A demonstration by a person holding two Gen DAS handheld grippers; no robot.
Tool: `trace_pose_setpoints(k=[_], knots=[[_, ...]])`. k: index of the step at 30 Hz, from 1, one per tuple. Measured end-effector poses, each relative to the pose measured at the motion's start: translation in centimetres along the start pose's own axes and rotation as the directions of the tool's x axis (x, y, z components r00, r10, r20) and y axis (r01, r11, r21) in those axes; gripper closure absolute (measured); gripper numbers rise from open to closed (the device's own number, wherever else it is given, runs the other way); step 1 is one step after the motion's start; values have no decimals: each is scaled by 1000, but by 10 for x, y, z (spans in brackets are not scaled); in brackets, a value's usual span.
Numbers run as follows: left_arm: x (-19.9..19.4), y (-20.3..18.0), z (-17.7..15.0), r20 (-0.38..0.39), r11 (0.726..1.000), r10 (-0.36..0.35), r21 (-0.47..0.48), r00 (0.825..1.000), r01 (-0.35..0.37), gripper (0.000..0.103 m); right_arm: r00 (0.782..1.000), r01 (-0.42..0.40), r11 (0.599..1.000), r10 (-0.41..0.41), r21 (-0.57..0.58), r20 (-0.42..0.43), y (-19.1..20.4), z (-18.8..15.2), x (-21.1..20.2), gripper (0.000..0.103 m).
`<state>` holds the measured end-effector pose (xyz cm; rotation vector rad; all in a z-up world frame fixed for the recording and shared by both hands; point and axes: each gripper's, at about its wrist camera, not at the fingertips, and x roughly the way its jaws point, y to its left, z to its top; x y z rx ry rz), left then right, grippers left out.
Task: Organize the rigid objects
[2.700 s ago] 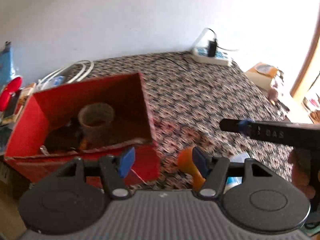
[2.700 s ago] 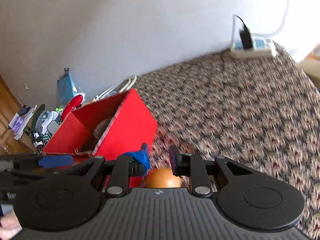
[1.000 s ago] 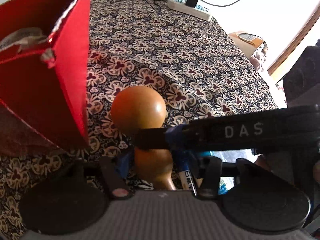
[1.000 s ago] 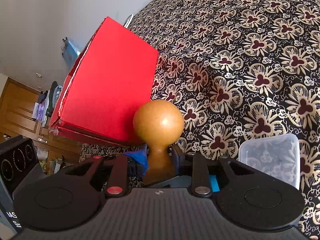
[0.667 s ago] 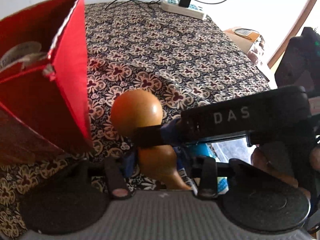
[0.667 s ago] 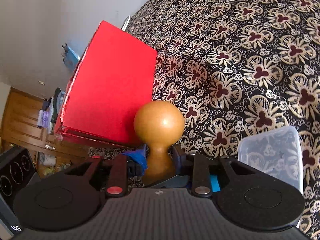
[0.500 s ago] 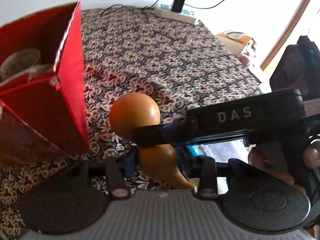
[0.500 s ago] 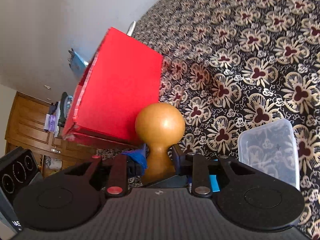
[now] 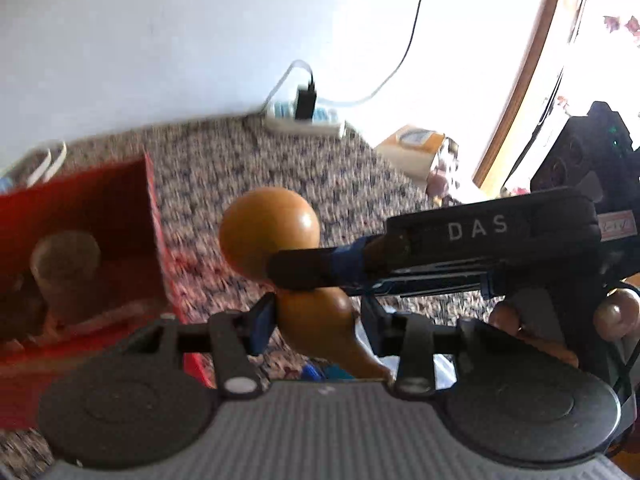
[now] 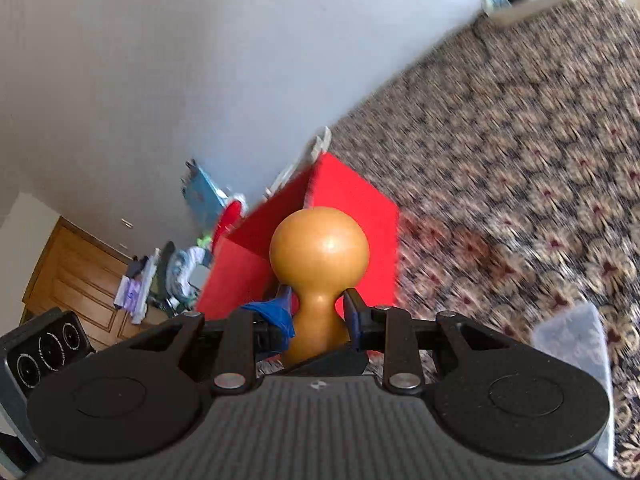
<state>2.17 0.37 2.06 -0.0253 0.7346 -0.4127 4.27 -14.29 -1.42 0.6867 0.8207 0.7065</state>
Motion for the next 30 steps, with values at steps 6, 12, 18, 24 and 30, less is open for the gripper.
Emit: trace_pose_setpoints(k=[6, 12, 18, 24, 30], knots=[[-34, 27, 16, 73, 999, 21, 26, 997, -23, 63, 999, -29, 997, 33, -77, 43, 40, 10, 22, 92], [-56, 68, 21, 104, 997, 70, 17, 992, -72, 63, 998, -58, 991, 62, -123, 23, 70, 13, 68, 92], [-70, 118, 30, 94, 990, 139, 23, 986, -142, 63, 996, -90, 988, 88, -126, -20, 97, 20, 126, 92], [-69, 170, 30, 19, 984, 172, 39, 985, -173, 63, 997, -65, 990, 58, -127, -55, 112, 17, 178, 92], [-55, 208, 19, -50, 984, 179, 10, 983, -179, 63, 995, -22, 993, 11, -114, -101, 109, 13, 214, 92]])
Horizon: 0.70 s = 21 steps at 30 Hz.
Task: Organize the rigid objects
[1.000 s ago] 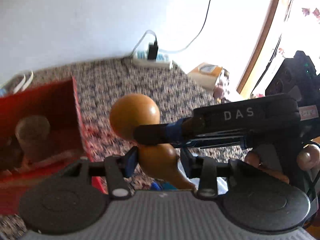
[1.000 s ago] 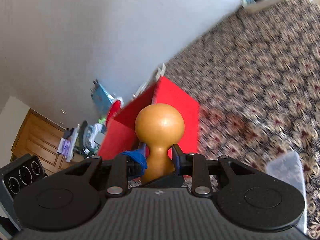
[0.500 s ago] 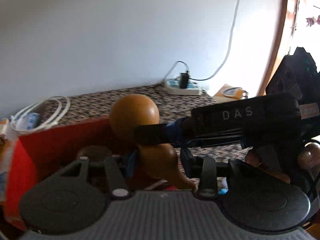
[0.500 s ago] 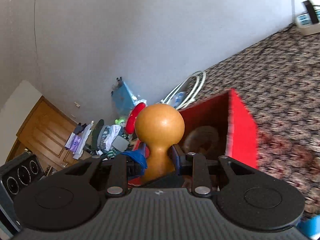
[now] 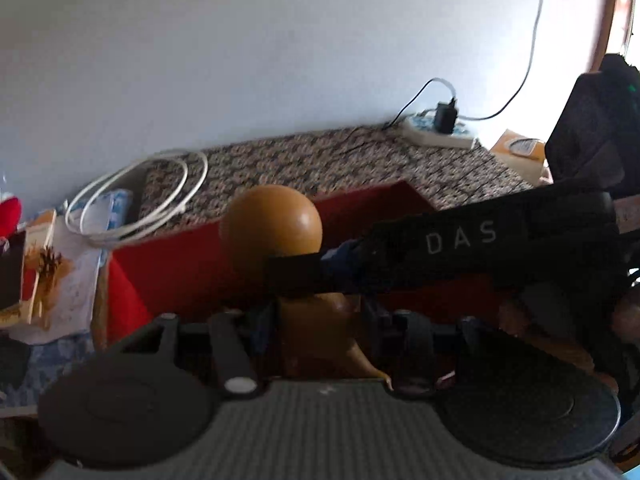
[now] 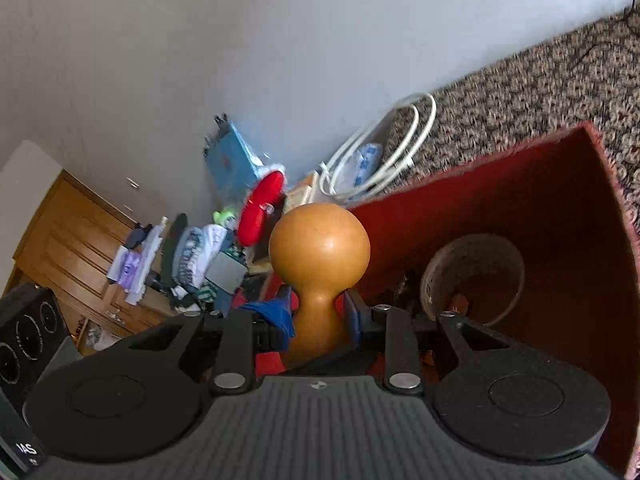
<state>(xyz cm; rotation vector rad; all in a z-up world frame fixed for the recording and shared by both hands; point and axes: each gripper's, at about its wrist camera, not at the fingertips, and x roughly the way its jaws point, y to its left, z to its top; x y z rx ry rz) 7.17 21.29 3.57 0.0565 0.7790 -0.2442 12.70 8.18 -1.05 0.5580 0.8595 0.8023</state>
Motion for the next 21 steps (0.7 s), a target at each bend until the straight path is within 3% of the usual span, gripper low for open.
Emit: trace_pose_setpoints(k=[13, 21], knots=[[51, 27, -15, -107, 1000, 10, -15, 994, -12, 60, 990, 124, 992, -125, -31, -71, -8, -11, 39, 92], [55, 25, -18, -122, 1000, 13, -18, 992, -15, 54, 984, 163, 986, -159, 43, -81, -14, -11, 40, 92]])
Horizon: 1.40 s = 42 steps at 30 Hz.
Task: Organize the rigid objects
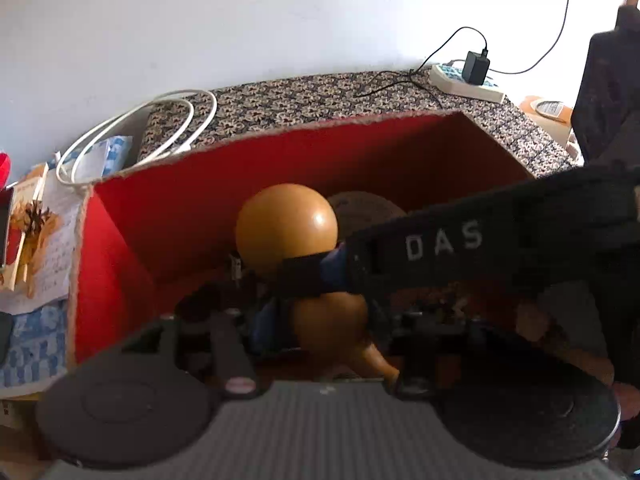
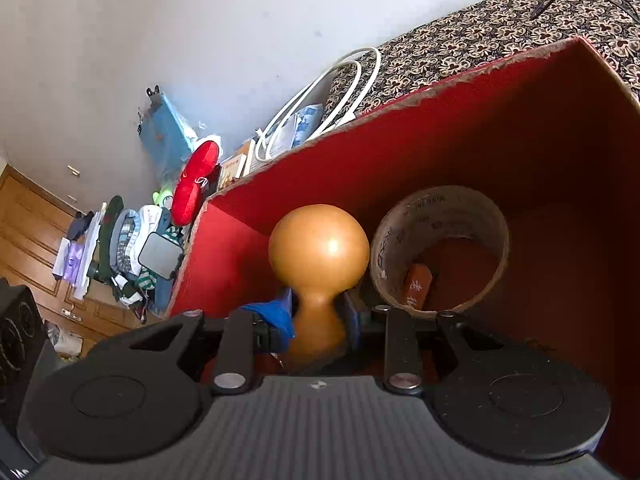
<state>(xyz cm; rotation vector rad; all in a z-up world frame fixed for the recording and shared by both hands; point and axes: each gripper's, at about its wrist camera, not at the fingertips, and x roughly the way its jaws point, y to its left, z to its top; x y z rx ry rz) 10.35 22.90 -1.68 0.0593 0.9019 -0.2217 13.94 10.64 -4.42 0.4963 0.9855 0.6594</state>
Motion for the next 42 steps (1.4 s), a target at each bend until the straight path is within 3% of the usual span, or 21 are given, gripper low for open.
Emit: trace_pose_setpoints(k=[9, 14, 32, 36, 42], knots=[[2, 14, 1, -1, 993, -51, -108, 999, 50, 52, 1000, 12, 1000, -12, -14, 10, 1, -1, 0, 91], [2, 14, 0, 1, 992, -38, -122, 999, 38, 51, 1000, 6, 1000, -6, 2, 23, 0, -1, -1, 91], [2, 7, 1, -18, 982, 125, -140, 992, -126, 49, 1000, -9, 1000, 9, -9, 30, 1, -1, -1, 90], [-1, 7, 3, -49, 968, 185, -164, 981, -191, 49, 999, -6, 1000, 6, -12, 33, 1, -2, -4, 90], [-21, 2, 2, -37, 947, 259, -188, 965, -261, 47, 997, -18, 999, 22, -47, 70, 1, -5, -21, 90]])
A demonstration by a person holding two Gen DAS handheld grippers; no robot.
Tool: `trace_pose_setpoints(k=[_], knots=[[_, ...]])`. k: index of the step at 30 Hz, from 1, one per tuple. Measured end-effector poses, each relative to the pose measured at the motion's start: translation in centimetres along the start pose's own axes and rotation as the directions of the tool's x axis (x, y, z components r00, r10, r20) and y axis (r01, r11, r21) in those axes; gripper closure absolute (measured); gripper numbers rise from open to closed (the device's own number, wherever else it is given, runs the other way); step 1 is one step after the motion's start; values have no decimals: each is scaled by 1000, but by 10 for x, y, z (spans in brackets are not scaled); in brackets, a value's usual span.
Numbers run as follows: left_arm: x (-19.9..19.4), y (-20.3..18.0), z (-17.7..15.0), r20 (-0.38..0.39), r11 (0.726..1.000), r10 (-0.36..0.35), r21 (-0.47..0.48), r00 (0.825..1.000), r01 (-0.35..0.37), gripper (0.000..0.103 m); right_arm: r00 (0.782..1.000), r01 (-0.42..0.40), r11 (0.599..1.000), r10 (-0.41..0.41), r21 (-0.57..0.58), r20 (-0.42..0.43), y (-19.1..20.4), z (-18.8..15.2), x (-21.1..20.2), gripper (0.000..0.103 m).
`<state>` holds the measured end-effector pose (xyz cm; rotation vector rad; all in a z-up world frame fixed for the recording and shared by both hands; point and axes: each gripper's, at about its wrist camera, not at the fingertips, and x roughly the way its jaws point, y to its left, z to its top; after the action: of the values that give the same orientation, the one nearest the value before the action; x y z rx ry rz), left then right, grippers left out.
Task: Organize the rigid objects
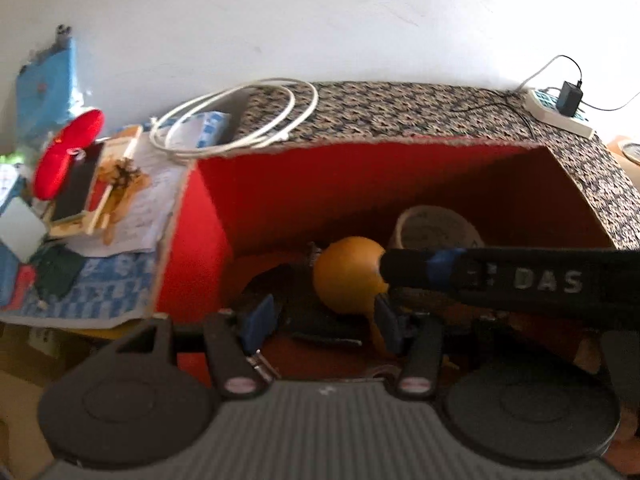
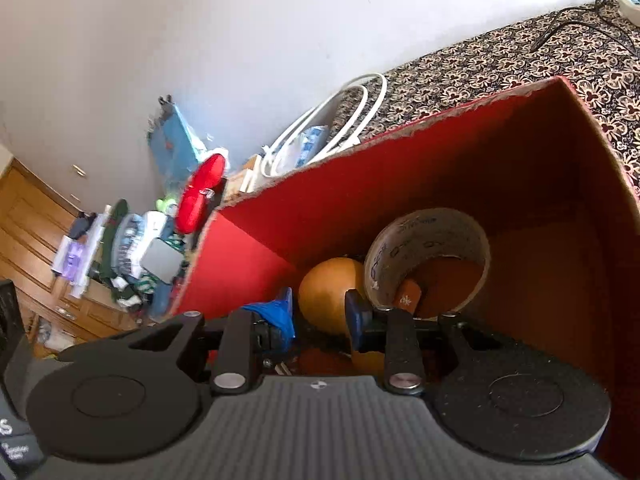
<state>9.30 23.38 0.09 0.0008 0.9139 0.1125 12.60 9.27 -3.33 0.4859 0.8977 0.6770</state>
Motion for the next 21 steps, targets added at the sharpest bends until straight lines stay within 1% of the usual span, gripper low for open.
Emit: trace_pose_setpoints(k=[1, 3, 7, 14, 21], knots=[[-3, 0, 0, 3, 1000, 10, -5, 1000, -10, 46, 1000, -20, 1000, 20, 6, 4, -1, -1, -5, 90], [-10, -1, -1, 5, 1000, 26, -18, 1000, -26, 46, 999, -36, 999, 36, 0, 13, -1, -2, -14, 90], [-22, -5, -5, 7, 999, 34, -42, 999, -34, 45, 999, -34, 998, 35, -46, 22, 2, -6, -31, 90], [-42, -23, -11, 19, 995, 99, -33, 995, -98, 44, 997, -70, 996, 72, -56, 28, -3, -12, -58, 90], [-68, -39, -18, 38, 994, 92, -57, 995, -90, 41, 994, -109, 993, 110, -53, 23, -10, -18, -83, 90]])
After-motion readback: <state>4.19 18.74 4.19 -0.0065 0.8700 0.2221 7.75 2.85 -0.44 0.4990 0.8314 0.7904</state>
